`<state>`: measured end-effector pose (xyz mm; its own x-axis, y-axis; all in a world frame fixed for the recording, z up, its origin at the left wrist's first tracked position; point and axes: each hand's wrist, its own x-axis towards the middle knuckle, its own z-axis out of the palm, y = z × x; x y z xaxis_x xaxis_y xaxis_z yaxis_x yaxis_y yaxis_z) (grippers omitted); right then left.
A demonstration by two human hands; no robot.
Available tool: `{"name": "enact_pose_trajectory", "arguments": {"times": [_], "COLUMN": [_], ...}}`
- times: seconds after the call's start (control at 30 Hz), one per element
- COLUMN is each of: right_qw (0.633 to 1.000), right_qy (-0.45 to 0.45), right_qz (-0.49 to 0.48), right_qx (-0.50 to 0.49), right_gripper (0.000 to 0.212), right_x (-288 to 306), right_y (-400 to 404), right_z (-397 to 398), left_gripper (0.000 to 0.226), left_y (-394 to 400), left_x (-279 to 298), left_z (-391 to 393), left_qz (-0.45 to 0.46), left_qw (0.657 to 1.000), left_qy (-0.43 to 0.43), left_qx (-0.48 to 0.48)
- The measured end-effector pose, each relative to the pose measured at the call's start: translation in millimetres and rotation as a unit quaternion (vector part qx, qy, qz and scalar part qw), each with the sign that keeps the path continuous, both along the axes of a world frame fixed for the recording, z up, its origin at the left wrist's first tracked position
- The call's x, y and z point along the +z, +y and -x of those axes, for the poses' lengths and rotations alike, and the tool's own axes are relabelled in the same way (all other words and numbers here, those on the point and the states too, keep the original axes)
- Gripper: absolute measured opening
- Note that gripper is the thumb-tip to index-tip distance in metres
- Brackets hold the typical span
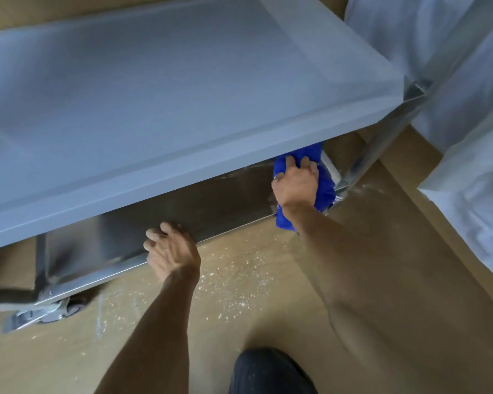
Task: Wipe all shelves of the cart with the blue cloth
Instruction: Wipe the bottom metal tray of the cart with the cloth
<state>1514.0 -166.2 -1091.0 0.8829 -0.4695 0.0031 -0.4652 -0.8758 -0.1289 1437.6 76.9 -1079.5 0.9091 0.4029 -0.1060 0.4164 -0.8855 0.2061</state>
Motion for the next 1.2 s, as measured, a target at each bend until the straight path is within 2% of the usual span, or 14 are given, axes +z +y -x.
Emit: {"name": "enact_pose_trajectory", "arguments": {"times": [0.07,0.17,0.27,0.37,0.47,0.57,0.67,0.8,0.9,0.97,1.03,1.13,1.2], "right_qw": [0.995,0.965,0.95,0.965,0.985,0.994,0.992,0.99,0.967,0.936,0.921,0.93,0.951], "right_qy": [-0.026,-0.048,-0.03,-0.052,-0.088,-0.087,-0.09,-0.072,-0.043,0.004,0.017,-0.004,-0.024], "right_qz": [-0.064,-0.179,-0.21,-0.159,-0.116,-0.063,-0.074,-0.098,-0.139,-0.168,-0.18,-0.166,-0.14], "right_qx": [0.067,0.183,0.231,0.201,0.088,-0.004,-0.045,0.073,0.209,0.31,0.346,0.327,0.275], "right_gripper": [0.043,0.04,0.046,0.053,0.054,0.056,0.057,0.046,0.046,0.045,0.043,0.048,0.05], "right_x": [6,19,22,12,6,2,-5,-2,7,14,20,28,28], "right_y": [55,157,197,157,72,-17,-33,66,162,212,233,221,195], "right_z": [-7,6,22,30,25,14,6,16,33,44,50,52,54], "left_gripper": [0.033,0.027,0.023,0.022,0.02,0.027,0.026,0.028,0.024,0.018,0.014,0.017,0.031], "left_y": [2,9,13,22,26,27,23,27,39,52,68,112,148], "left_x": [1,5,12,15,16,13,11,15,16,19,23,28,29], "left_z": [2,5,7,12,13,13,14,16,17,26,41,75,90], "left_qz": [0.007,0.016,0.01,0.028,0.043,0.05,0.05,0.069,0.159,0.225,0.253,0.169,0.143], "left_qw": [1.0,1.0,0.999,0.997,0.995,0.994,0.995,0.994,0.983,0.972,0.965,0.975,0.961], "left_qy": [0.003,0.012,0.031,0.035,0.026,0.026,0.01,0.024,0.011,-0.021,-0.064,-0.06,-0.097], "left_qx": [-0.006,-0.022,-0.035,-0.06,-0.087,-0.089,-0.089,-0.081,-0.088,-0.061,0.012,0.128,0.213]}}
